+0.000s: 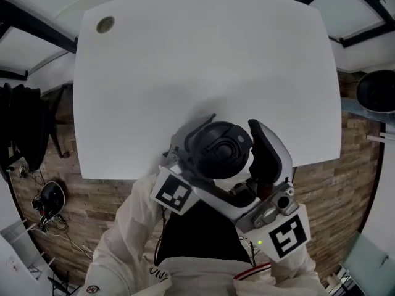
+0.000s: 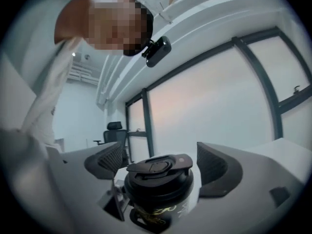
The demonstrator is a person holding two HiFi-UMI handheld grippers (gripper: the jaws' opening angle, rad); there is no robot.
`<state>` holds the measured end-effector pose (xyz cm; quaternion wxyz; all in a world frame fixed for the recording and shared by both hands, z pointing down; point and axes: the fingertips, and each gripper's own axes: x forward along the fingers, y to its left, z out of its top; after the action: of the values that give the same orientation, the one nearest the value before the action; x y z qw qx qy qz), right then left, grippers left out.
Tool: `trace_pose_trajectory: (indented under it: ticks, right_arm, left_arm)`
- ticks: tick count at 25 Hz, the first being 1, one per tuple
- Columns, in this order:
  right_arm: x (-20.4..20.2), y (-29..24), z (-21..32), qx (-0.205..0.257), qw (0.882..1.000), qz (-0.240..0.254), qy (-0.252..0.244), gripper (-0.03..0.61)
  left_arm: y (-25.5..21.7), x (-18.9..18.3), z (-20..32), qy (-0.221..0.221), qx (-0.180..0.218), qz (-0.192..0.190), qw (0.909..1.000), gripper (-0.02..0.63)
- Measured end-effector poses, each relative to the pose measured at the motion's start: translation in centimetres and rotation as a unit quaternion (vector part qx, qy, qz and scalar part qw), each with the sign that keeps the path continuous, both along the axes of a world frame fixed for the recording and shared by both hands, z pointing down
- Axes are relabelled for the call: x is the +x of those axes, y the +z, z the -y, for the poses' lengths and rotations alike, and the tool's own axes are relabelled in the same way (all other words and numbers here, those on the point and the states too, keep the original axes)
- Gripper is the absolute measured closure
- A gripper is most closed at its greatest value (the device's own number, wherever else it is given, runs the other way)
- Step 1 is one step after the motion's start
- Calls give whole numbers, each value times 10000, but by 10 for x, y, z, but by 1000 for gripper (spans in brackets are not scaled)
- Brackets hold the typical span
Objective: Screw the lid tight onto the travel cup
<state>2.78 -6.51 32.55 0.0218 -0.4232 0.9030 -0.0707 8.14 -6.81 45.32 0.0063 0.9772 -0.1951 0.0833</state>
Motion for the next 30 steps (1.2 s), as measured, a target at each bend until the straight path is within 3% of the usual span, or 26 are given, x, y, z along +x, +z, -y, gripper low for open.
trace_pose_trajectory:
  ticks: [3,6,8,11,14,17,20,22,27,30]
  right_arm:
    - [-2,-8,-12,170,9912,-156,-1301,120]
    - [-10,4,-15,311,9669,-832,-2392,120]
    - [-18,10,-11,374,9519,-1083,-2842,120]
    - [-33,16,-9,333,9357,-1081,-3340,120]
    - [-37,16,-10,309,9354,-892,-3407,121]
    - [-33,10,-4,433,9579,-674,-2758,121]
    - [-28,9,4,444,9866,-524,-1481,121]
    - [-24,10,9,400,9962,-515,-581,123]
    - [-9,10,16,214,9925,-524,1080,124]
    - [-4,10,18,123,9864,-551,1545,149]
  left_arm:
    - [-2,-1,-3,341,58,-69,9994,212]
    - [-2,-3,-8,904,42,-77,9959,212]
    - [-2,-3,-11,1241,28,-101,9922,212]
    - [1,-4,-15,1536,-36,-81,9881,212]
    - [2,-4,-15,1556,-78,-70,9878,212]
    - [2,-2,-14,1363,-79,-111,9906,212]
    - [3,-4,-12,1094,-56,-46,9940,212]
    - [5,-5,-10,832,-68,-3,9965,212]
    - [7,-5,-3,109,-64,109,9999,212]
    - [12,-6,-4,-91,-176,252,9995,212]
